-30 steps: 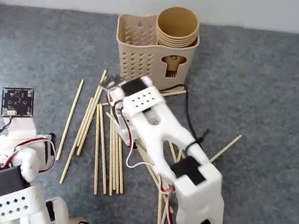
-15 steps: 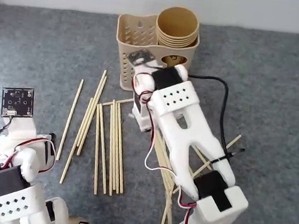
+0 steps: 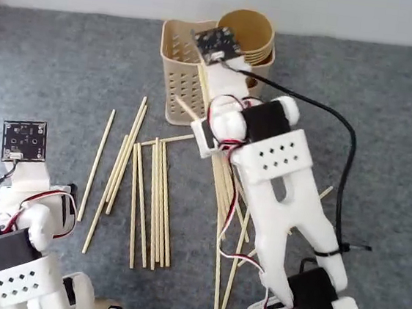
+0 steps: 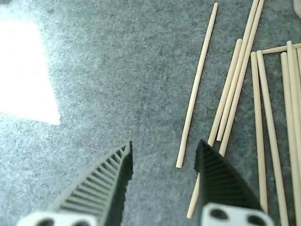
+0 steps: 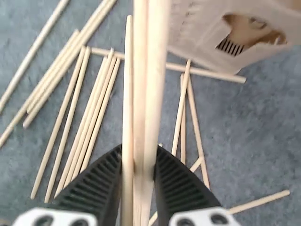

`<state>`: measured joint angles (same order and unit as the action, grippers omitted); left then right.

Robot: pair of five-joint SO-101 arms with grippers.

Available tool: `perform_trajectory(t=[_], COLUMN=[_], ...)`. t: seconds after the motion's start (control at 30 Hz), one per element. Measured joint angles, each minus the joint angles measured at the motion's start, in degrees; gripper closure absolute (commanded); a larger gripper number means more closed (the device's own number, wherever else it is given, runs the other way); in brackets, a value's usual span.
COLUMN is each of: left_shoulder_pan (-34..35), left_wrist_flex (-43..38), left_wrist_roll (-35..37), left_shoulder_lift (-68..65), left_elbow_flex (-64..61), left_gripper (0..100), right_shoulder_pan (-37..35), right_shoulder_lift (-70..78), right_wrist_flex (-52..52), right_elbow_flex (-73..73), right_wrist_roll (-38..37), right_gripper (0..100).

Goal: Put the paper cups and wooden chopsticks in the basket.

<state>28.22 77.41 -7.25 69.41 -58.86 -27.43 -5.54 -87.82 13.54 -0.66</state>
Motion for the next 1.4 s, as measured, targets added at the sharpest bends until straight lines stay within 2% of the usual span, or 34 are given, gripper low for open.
perform_trajectory(t=[0.27,0.53,1.07,1.4], left_shoulder_pan=[0.00,0.00,0.00,0.00], left_wrist_flex=[0.00,0.00,0.00,0.00], left_wrist_roll=[0.00,0.00,0.00,0.00], left_shoulder_lift=[0.00,0.00,0.00,0.00], left_elbow_flex=[0.00,0.00,0.00,0.00], left_gripper=[79,79,79,79], right_shoulder_pan=[3.25,3.25,3.25,3.25], right_shoulder_lift=[-1.85,-6.42,-11.25,-11.25], right_wrist_flex=[7.56,15.47,19.16,32.44], right_elbow_flex=[0.00,0.00,0.00,0.00], right_wrist_roll=[1.14,3.08,3.08,6.68], right_gripper=[99.1,99.1,99.1,99.1])
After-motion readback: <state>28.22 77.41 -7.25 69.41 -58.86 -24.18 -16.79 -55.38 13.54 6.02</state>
